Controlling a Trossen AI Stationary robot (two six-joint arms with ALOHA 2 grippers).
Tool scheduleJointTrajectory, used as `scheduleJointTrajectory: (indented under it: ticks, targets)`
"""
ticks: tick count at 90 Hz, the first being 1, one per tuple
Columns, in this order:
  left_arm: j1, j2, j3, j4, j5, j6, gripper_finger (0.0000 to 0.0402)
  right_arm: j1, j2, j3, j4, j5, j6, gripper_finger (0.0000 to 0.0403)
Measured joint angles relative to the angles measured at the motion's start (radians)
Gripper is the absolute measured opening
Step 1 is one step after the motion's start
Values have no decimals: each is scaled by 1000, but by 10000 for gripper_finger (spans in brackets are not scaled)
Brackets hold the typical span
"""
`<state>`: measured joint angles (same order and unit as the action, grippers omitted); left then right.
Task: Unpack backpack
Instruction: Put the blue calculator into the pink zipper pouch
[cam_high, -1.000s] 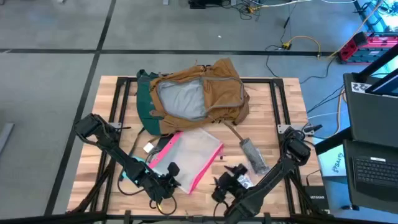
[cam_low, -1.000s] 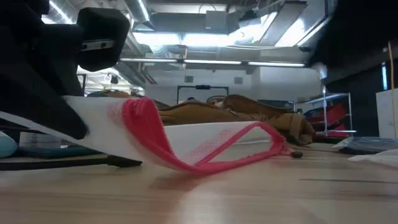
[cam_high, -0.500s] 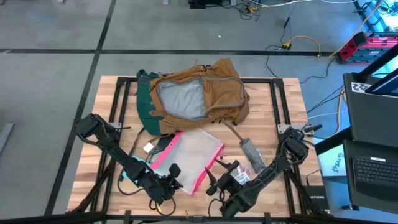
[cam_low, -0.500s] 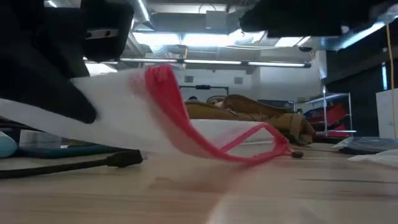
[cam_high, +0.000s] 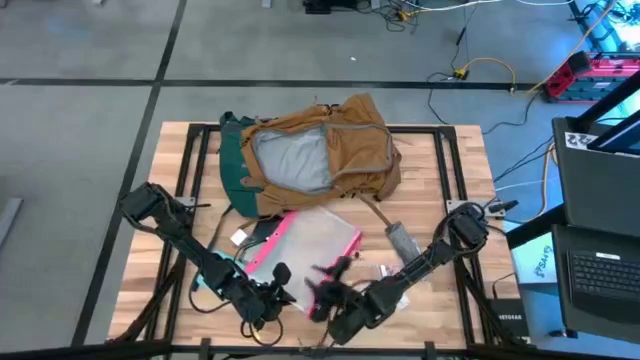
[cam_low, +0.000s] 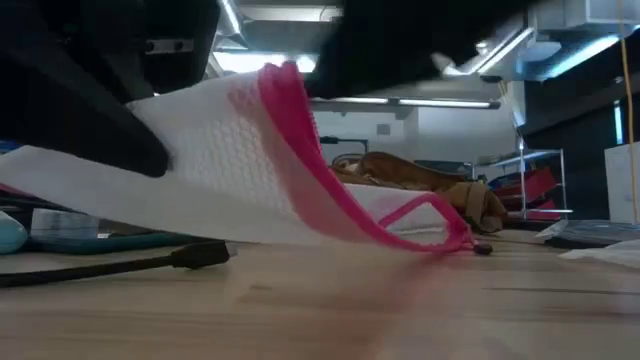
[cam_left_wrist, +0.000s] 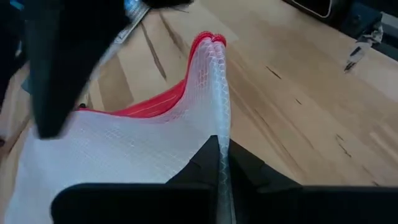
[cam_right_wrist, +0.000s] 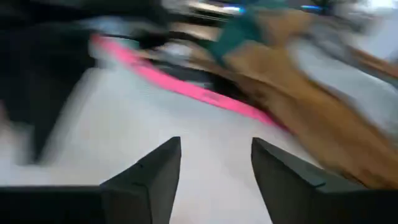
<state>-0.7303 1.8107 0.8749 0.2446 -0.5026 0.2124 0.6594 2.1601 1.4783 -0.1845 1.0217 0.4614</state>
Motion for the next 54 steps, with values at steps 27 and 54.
scheduleJointTrajectory:
  ticks: [27,54]
  targets:
    - [-31,0,0,-13,2,-52,0,-13,0,2,418,-429,-550,165]
    - [-85,0,0,-27,2,-96,0,-84,0,-40,516,-749,-600,165]
